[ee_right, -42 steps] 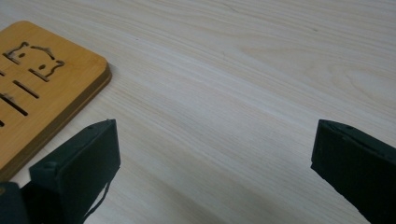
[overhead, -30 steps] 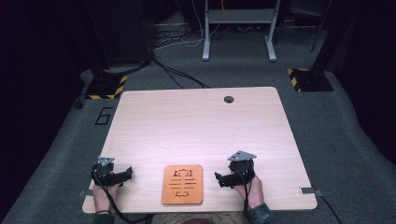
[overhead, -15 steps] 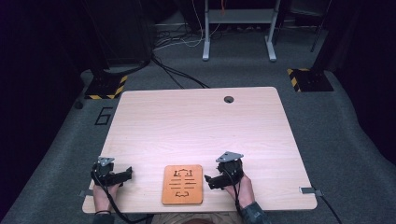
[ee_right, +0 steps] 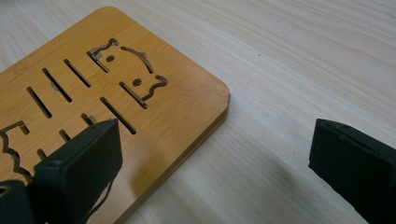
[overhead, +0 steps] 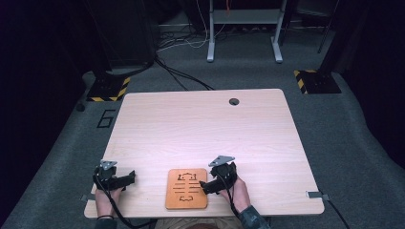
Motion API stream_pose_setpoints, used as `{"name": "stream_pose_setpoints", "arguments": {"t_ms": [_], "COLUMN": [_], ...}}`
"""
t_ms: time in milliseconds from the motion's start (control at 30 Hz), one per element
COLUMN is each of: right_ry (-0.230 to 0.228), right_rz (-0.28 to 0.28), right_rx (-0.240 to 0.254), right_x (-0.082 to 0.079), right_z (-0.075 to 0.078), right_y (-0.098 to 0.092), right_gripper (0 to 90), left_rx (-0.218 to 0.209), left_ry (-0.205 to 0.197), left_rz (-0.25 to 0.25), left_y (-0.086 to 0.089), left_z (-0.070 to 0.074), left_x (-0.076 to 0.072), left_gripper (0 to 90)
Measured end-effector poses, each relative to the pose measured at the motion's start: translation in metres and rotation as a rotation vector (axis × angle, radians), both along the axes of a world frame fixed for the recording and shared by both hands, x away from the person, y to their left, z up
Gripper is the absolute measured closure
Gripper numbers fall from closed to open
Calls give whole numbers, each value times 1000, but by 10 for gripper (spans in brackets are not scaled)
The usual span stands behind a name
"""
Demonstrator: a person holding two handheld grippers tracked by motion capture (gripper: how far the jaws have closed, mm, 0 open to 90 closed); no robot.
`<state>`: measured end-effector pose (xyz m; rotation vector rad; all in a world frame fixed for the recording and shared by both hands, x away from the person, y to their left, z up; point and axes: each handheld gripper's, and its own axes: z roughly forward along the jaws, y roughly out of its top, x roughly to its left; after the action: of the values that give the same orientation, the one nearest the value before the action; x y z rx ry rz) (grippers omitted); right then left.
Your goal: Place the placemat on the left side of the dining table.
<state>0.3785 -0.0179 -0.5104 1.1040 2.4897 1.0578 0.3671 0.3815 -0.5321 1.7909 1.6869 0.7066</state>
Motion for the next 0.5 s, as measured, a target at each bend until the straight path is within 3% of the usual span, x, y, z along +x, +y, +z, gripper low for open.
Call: {"name": "stream_pose_setpoints", "arguments": {"t_ms": [500], "right_ry": [0], "right_rz": [11], "right_rx": [-28], "right_x": [3], "right_z": [-7], "right_y": [10], "right_gripper": [14], "left_rx": [0], "left_ry": [0], "left_rz": [0], "left_y": [0], "left_z": [0], "left_x": [0], "left_gripper": [8]}}
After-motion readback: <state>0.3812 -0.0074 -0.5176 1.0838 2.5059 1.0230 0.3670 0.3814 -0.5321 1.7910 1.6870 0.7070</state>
